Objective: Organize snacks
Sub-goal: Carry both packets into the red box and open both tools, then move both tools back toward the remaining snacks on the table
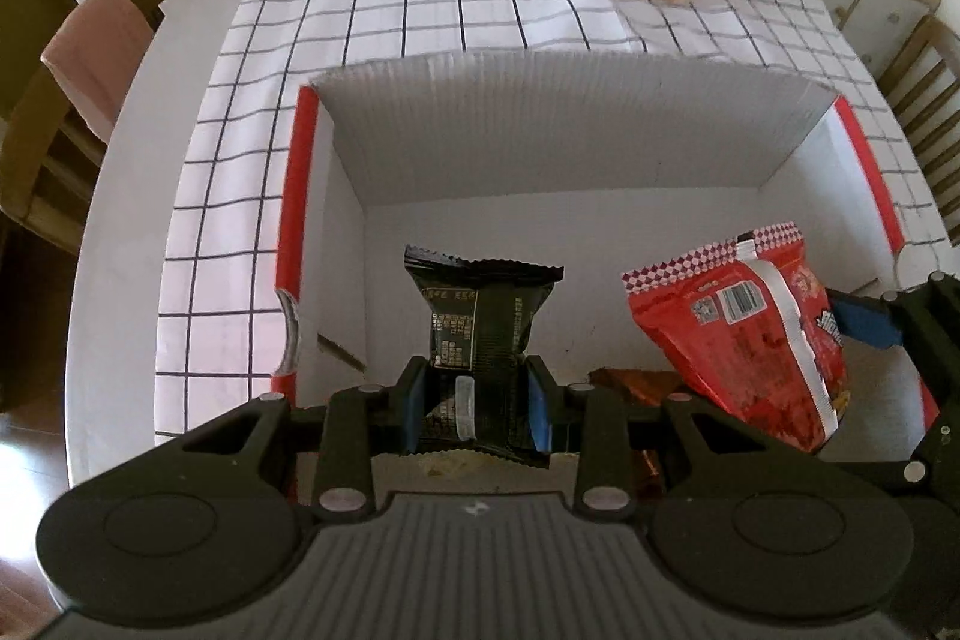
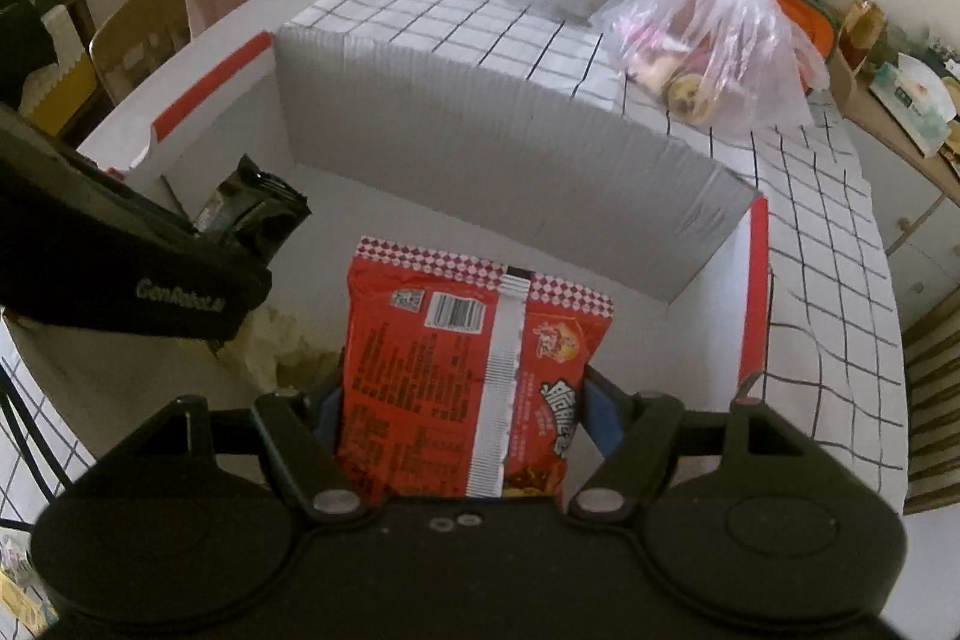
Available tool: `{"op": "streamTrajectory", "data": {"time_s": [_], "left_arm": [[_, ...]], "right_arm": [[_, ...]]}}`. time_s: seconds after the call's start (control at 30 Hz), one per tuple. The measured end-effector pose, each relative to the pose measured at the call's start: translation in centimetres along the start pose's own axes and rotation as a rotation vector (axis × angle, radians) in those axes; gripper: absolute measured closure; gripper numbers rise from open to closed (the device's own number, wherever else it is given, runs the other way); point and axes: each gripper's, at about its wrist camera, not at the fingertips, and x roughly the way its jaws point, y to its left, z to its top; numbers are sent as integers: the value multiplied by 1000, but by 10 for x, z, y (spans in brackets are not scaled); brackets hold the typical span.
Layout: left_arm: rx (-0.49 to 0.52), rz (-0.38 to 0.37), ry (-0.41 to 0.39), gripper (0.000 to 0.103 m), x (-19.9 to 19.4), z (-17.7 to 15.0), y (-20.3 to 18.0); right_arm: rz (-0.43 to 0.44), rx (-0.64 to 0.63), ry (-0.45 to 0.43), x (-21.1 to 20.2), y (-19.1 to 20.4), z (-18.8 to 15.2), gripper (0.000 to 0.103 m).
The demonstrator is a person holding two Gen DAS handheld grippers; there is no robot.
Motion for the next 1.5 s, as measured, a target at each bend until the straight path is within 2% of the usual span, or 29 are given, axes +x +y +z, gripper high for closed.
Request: {"op": "streamTrajectory", "data": {"time_s": [0.2, 0.27, 0.33, 0.47, 0.57, 0.97, 1.5], "left_arm": [[7, -6, -6, 67, 2, -2, -2], [-3, -11, -13, 54, 0, -3, -1], [-14, -23, -28, 48, -4, -4, 1], [-28, -32, -46, 46, -14, -7, 5], [-42, -40, -68, 41, -24, -11, 9], [-36, -66, -186, 40, -85, -40, 13], [35, -77, -323, 38, -160, -106, 11]], "right_arm": [[-3, 8, -6, -4, 0, -2, 23], [6, 17, -13, -7, -2, -1, 20], [2, 24, -25, -12, -3, -1, 18], [12, 52, -50, -27, -7, -1, 15], [22, 74, -74, -41, -9, 0, 14], [28, 125, -184, -106, -7, -14, 5], [105, 145, -309, -184, 12, -64, 0]]}}
